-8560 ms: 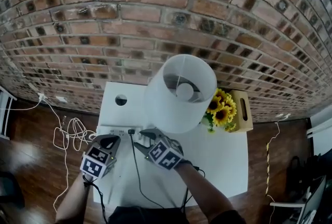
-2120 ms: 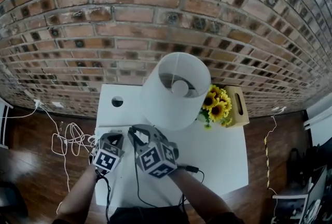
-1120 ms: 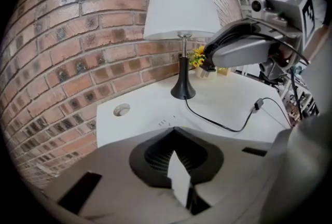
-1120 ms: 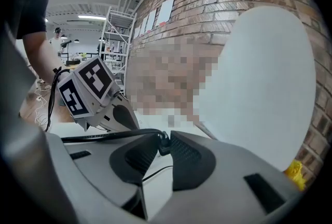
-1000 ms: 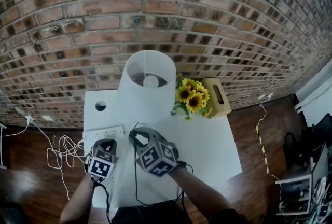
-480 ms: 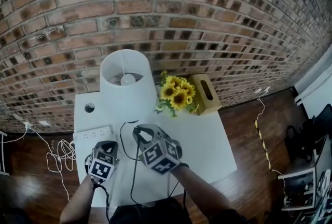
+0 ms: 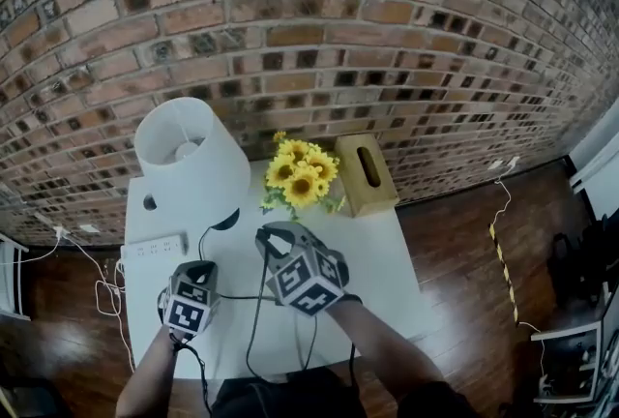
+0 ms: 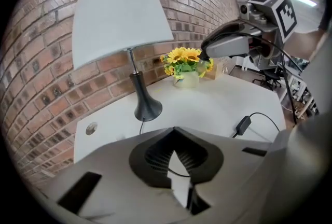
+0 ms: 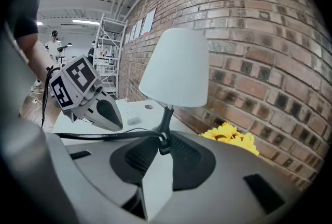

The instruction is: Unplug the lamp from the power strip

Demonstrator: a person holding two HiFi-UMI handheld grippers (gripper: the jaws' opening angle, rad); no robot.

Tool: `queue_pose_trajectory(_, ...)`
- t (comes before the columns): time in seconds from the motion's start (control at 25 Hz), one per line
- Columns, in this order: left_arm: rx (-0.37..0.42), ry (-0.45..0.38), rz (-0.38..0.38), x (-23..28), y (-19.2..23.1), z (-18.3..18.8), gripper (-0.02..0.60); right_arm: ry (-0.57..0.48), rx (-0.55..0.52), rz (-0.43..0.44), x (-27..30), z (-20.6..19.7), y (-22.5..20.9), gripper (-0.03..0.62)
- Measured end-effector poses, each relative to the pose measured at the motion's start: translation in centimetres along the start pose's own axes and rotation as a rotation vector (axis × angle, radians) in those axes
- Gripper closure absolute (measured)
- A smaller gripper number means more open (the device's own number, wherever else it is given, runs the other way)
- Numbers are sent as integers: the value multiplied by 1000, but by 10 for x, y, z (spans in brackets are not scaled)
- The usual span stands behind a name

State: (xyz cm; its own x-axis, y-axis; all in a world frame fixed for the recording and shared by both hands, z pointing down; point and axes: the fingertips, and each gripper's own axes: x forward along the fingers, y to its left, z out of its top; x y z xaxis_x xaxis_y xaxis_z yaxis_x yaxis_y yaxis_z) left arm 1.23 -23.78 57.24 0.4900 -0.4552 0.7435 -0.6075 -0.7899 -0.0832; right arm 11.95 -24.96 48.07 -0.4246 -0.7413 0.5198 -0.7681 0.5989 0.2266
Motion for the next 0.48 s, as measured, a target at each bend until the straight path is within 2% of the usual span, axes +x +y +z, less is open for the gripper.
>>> queue_pose_trajectory(0.48,11,-29,45,13,-41,60,566,-10,3,-28,-44,-38,-71,522)
